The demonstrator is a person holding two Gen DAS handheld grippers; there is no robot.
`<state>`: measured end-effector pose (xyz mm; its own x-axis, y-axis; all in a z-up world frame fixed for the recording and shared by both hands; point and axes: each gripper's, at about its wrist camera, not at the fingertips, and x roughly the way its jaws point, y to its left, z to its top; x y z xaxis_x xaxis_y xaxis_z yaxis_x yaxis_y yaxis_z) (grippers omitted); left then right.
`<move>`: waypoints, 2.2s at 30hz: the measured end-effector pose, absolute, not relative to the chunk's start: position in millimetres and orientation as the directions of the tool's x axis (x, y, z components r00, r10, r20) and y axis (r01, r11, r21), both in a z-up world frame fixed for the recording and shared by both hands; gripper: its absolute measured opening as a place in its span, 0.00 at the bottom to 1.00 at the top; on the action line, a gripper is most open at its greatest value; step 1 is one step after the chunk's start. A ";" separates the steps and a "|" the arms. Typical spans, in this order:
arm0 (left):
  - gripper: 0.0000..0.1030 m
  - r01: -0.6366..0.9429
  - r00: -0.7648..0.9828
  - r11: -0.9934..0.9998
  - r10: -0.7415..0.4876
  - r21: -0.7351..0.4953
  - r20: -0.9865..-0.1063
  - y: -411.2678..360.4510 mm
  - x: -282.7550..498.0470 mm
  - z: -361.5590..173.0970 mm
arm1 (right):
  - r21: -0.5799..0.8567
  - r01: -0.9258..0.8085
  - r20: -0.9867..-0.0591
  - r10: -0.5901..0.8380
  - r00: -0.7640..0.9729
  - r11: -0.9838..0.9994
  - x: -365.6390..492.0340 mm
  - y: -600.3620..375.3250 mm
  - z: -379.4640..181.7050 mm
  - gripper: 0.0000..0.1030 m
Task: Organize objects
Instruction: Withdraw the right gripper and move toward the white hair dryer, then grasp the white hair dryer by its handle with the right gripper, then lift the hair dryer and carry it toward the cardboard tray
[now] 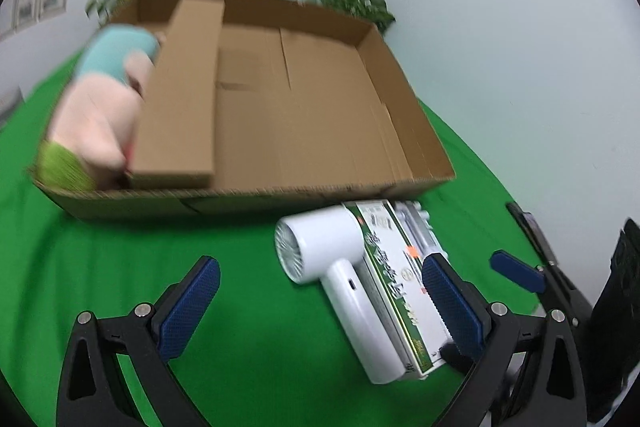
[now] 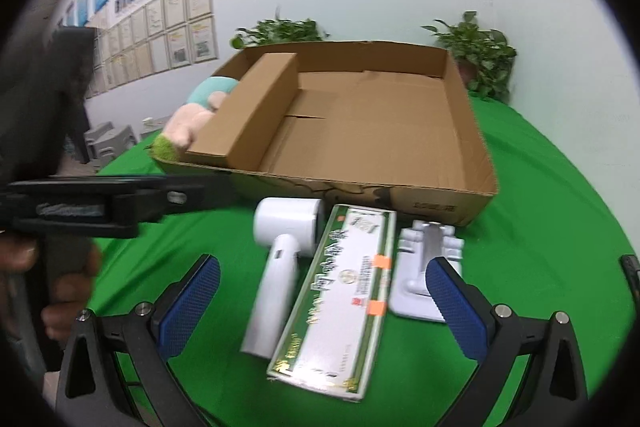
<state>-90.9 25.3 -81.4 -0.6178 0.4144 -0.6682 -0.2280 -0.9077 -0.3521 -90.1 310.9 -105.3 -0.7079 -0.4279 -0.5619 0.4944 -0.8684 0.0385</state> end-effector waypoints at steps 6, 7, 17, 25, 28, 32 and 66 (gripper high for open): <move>0.87 -0.282 -0.408 -0.808 0.589 -0.518 -0.697 34.0 -127.8 -118.8 | 0.084 0.644 -0.546 -0.576 -0.608 -0.760 -76.9 283.7 -115.3 0.96; 0.83 -0.275 -0.375 -0.802 0.598 -0.531 -0.709 35.4 -133.0 -125.4 | 0.083 0.658 -0.552 -0.584 -0.595 -0.748 -76.1 278.2 -118.5 0.91; 0.58 -0.265 -0.243 -0.752 0.658 -0.604 -0.713 45.8 -156.2 -152.6 | 0.061 0.609 -0.706 -0.465 -0.533 -0.791 -94.9 256.1 -145.7 0.63; 0.46 -0.258 -0.207 -0.747 0.662 -0.612 -0.721 55.4 -160.5 -157.6 | -0.009 0.558 -0.760 -0.357 -0.543 -0.830 -101.4 246.9 -150.8 0.51; 0.35 -0.249 -0.220 -0.769 0.637 -0.589 -0.739 53.3 -157.7 -157.0 | -0.023 0.541 -0.767 -0.332 -0.549 -0.841 -101.1 245.7 -152.2 0.36; 0.31 -0.230 -0.224 -0.765 0.643 -0.601 -0.733 40.7 -149.6 -157.7 | 0.000 0.531 -0.780 -0.333 -0.529 -0.847 -98.3 246.9 -157.2 0.33; 0.28 -0.282 -0.500 -0.847 0.531 -0.451 -0.684 -10.2 -94.2 -52.1 | 0.115 0.531 -0.637 -0.473 -0.609 -0.839 -65.1 237.6 -98.2 0.28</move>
<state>-94.2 -10.2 -52.1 -0.5001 0.5308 -0.6842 -0.2819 -0.8469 -0.4509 -65.1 237.6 -98.2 -0.6093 -0.4729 -0.6365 0.5315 -0.8393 0.1148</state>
